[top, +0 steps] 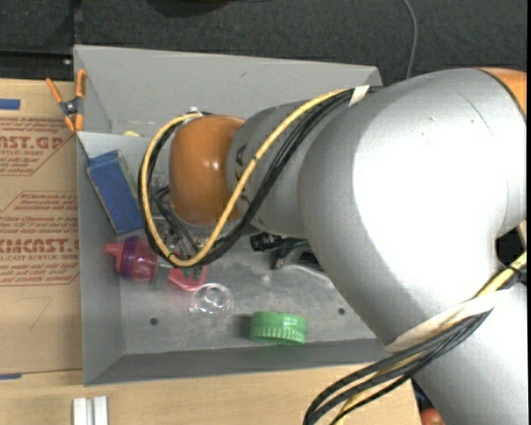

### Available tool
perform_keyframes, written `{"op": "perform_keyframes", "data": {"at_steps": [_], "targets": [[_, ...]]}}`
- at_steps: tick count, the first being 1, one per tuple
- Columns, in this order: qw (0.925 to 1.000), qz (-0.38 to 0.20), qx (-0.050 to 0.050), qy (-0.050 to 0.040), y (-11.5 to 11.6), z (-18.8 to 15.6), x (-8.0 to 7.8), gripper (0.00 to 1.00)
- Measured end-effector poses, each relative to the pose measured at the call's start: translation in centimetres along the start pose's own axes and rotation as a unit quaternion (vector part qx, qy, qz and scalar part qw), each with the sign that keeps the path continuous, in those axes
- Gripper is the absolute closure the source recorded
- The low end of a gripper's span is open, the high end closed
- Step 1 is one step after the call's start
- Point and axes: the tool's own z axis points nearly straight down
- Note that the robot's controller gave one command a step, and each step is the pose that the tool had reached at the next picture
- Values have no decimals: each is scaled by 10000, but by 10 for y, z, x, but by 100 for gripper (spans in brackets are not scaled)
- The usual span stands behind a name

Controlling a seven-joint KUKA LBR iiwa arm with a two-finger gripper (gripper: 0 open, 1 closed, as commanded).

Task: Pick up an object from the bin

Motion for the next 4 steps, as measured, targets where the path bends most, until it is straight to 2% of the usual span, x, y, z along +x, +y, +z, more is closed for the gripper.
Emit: {"op": "perform_keyframes", "data": {"at_steps": [1,2,3,4], "targets": [[10000,0,0,0,0,0,0,100],[9984,-564,10,1,-80,-40,34,100],[9991,-431,7,-5,-66,-33,28,100],[9992,-405,7,10,-74,-46,35,100]]}}
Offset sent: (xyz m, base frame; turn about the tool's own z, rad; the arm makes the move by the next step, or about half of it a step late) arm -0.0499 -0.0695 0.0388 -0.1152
